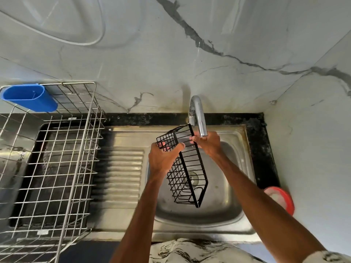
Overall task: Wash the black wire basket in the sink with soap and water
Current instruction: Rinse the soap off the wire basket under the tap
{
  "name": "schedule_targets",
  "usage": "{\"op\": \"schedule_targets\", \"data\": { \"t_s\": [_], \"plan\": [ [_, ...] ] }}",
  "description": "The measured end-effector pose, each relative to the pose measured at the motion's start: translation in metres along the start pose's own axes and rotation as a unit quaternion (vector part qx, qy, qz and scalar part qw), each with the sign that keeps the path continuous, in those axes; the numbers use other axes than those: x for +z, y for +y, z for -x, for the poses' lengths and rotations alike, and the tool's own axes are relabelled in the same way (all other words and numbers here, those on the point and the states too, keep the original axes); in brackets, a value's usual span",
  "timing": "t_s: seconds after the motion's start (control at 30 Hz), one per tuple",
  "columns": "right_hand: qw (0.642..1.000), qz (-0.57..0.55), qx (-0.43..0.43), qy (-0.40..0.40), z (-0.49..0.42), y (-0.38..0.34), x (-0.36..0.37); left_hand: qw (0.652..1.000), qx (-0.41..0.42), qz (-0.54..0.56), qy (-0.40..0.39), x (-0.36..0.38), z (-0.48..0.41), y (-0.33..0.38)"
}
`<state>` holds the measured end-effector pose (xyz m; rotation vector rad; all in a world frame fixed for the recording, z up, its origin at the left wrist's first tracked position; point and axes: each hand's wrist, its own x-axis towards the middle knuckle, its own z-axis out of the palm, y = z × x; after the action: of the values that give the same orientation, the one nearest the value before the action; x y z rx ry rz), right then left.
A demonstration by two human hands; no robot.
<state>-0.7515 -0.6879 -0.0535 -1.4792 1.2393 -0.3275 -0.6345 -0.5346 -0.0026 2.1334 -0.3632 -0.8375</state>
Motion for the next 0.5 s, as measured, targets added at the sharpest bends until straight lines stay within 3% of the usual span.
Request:
{"op": "schedule_targets", "data": {
  "t_s": [0.13,0.27,0.5],
  "plan": [
    [0.997,0.033,0.022,-0.059,0.035,0.051,-0.005,0.999,-0.03,0.026,0.025,-0.005,-0.005,-0.003],
    [0.991,0.068,0.034,-0.106,0.05,0.07,-0.013,1.0,-0.017,0.004,-0.002,-0.008,0.001,0.0],
    [0.999,0.003,0.011,-0.049,0.006,0.002,-0.018,0.997,0.03,-0.004,-0.071,-0.002,0.012,0.008]
  ]
}}
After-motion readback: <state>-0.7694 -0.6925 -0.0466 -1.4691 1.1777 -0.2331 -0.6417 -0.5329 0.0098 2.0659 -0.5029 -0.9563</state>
